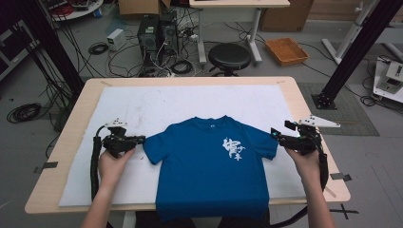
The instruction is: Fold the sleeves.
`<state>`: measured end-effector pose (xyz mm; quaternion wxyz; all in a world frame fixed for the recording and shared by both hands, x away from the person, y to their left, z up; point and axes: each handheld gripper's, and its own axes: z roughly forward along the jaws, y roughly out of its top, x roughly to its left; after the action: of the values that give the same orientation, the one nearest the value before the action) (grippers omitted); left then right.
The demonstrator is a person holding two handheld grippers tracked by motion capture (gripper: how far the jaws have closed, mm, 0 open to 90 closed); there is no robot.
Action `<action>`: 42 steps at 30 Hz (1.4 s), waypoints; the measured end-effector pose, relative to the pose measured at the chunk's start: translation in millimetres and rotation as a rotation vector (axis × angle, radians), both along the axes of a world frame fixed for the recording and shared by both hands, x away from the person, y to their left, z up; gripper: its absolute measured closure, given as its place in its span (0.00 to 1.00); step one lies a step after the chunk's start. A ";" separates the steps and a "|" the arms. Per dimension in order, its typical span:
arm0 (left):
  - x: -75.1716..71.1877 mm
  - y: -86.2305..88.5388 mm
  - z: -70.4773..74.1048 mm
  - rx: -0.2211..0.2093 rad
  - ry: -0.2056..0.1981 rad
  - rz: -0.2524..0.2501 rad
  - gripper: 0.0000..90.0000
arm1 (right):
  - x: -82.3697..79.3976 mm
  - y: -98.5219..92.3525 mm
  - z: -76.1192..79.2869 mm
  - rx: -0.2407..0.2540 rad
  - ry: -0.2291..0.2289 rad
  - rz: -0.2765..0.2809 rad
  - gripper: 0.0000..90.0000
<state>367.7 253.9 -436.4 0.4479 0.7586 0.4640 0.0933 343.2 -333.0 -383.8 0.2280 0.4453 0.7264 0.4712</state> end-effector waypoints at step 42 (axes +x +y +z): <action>-6.4 -148.1 37.8 -0.069 -0.176 -0.214 0.60 | -1.9 -17.0 0.5 0.030 0.002 -0.055 0.32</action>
<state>361.3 105.8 -398.7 0.5198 0.7768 0.3425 0.0951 341.3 -350.0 -383.3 0.2332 0.4689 0.7071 0.4751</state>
